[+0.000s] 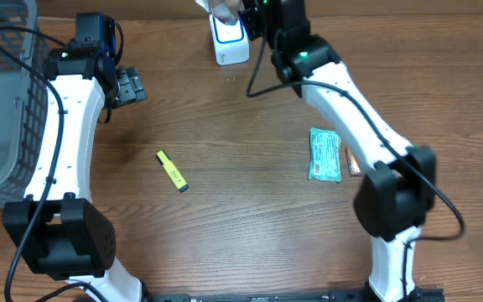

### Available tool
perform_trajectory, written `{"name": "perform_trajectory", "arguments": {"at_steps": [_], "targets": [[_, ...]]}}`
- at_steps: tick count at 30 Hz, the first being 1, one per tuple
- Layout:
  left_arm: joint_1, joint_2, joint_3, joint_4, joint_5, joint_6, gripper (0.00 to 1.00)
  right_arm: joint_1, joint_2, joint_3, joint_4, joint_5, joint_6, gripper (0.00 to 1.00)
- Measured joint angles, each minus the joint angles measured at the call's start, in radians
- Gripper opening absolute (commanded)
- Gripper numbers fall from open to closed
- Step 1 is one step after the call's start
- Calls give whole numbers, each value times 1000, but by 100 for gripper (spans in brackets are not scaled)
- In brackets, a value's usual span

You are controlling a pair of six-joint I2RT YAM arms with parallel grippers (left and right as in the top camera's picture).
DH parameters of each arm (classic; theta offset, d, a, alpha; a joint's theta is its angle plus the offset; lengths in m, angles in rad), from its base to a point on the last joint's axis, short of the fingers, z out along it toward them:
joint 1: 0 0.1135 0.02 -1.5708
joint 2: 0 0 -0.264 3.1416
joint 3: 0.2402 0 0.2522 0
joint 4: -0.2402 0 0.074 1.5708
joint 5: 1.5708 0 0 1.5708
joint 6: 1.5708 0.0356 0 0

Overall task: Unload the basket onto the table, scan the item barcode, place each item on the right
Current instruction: 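Hold the PanTree bag under the white scanner with the right gripper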

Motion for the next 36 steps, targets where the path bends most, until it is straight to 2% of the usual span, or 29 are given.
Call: {"name": "perform_trajectory", "arguments": {"at_steps": [7,13,18,25,36], "targets": [[0,0,0,0,0,0,100,0,154,0,351,148,-53,4],[0,0,0,2,0,0,100,0,224,0,492,234,-80,4],[0,0,0,2,0,0,100,0,273,0,492,251,-82,4],[0,0,0,2,0,0,100,6,288,0,380,254,-84,3],[0,0,0,2,0,0,100,77,288,0,380,288,-109,3]]}}
